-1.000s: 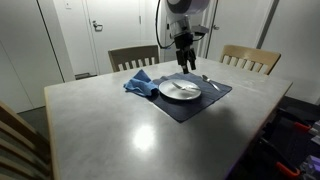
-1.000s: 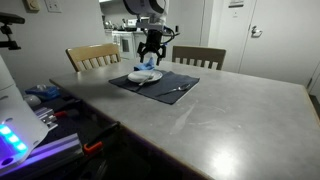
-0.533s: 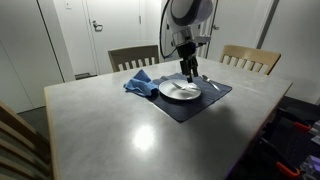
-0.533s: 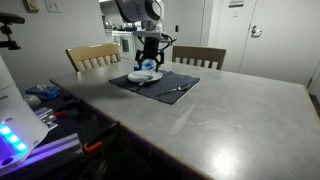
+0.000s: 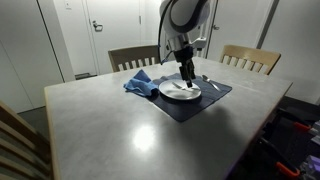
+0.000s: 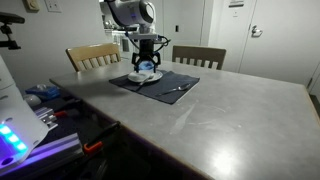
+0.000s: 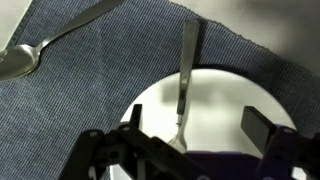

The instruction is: Take the fork from the plate and put it on the table

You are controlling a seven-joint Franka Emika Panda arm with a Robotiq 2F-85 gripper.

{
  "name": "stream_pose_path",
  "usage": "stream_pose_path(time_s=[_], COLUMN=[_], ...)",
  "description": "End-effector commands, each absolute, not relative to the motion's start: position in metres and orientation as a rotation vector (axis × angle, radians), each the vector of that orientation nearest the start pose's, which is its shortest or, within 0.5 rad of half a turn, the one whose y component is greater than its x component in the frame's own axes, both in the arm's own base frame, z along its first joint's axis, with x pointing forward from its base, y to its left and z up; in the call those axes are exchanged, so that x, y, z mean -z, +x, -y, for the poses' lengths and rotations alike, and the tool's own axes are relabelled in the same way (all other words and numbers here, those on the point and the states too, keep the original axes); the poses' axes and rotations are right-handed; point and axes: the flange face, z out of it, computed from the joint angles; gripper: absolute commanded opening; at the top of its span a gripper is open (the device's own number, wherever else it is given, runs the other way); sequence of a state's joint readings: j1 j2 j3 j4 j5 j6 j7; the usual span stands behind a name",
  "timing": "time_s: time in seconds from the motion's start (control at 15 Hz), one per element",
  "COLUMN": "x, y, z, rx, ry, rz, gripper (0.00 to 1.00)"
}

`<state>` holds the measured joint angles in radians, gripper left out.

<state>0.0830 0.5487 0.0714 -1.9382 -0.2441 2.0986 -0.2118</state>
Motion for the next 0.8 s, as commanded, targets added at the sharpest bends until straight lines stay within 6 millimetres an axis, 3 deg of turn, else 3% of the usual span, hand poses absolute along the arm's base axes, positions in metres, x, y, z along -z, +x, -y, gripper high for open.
stream_pose_path(time_s=[0.0,0.13,0.73], x=[-0.168,-0.164,-0.153], y=[0.572,0.572,0.578], z=[-0.078,-0.077,-0.079], rx=[-0.628,-0.634,-0.657], ry=[-3.099,-3.089,-3.065], rz=[0.885,0.879,0.928], gripper=[1.00,0.92,0.84])
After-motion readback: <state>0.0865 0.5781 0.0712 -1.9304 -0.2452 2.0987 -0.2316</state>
